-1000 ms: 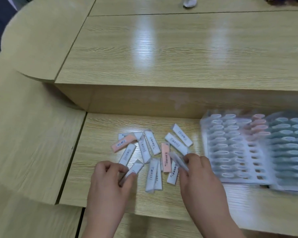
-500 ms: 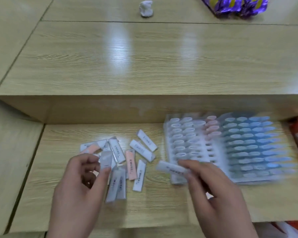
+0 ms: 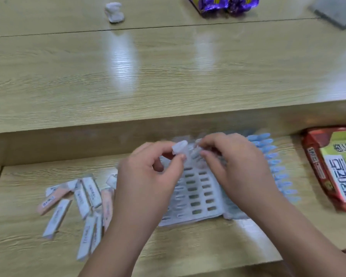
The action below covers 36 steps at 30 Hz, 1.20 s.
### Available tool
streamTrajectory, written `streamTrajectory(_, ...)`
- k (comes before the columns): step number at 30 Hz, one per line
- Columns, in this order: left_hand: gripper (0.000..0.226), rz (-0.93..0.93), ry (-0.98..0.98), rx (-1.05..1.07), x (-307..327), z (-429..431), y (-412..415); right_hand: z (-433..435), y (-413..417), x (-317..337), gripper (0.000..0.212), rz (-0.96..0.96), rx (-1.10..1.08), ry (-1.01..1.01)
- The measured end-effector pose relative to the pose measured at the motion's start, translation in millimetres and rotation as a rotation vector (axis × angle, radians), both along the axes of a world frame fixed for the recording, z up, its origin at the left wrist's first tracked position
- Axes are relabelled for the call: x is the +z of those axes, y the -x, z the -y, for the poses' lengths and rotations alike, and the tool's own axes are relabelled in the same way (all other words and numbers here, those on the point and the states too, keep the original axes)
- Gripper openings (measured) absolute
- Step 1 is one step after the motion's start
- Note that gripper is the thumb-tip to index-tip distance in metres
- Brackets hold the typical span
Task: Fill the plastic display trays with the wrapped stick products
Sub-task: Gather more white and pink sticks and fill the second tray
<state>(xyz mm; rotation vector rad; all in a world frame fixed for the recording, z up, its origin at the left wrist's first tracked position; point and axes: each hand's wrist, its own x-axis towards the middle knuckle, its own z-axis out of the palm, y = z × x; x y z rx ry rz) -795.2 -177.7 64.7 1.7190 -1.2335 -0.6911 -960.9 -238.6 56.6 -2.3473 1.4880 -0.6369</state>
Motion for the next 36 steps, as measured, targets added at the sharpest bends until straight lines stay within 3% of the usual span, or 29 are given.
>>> streamTrajectory(9, 0.016, 0.376, -0.024, -0.057, -14.6, -4.0, 20.5, 26.4, 6.6, 13.4, 0.015, 0.192, 0.021, 0.024)
streamTrajectory(19, 0.009, 0.487, -0.139, -0.021, -22.6, 11.0, 21.7, 37.1, -2.3, -2.1, 0.014, 0.222, 0.093, 0.103)
streamTrajectory(25, 0.005, 0.548, -0.184, -0.011, -22.4, 19.5, 24.5, 39.9, -3.5, -23.5, 0.016, 0.194, 0.146, 0.022)
streamTrajectory(30, 0.009, 0.455, -0.157, 0.005, -26.3, 21.7, 21.1, 43.6, -1.6, -28.1, 0.021, 0.113, 0.188, 0.107)
streamTrajectory(36, 0.004, 0.538, -0.179, -0.010, -25.3, 25.6, 21.5, 45.0, 3.0, -32.4, 0.029, 0.090, 0.273, 0.215)
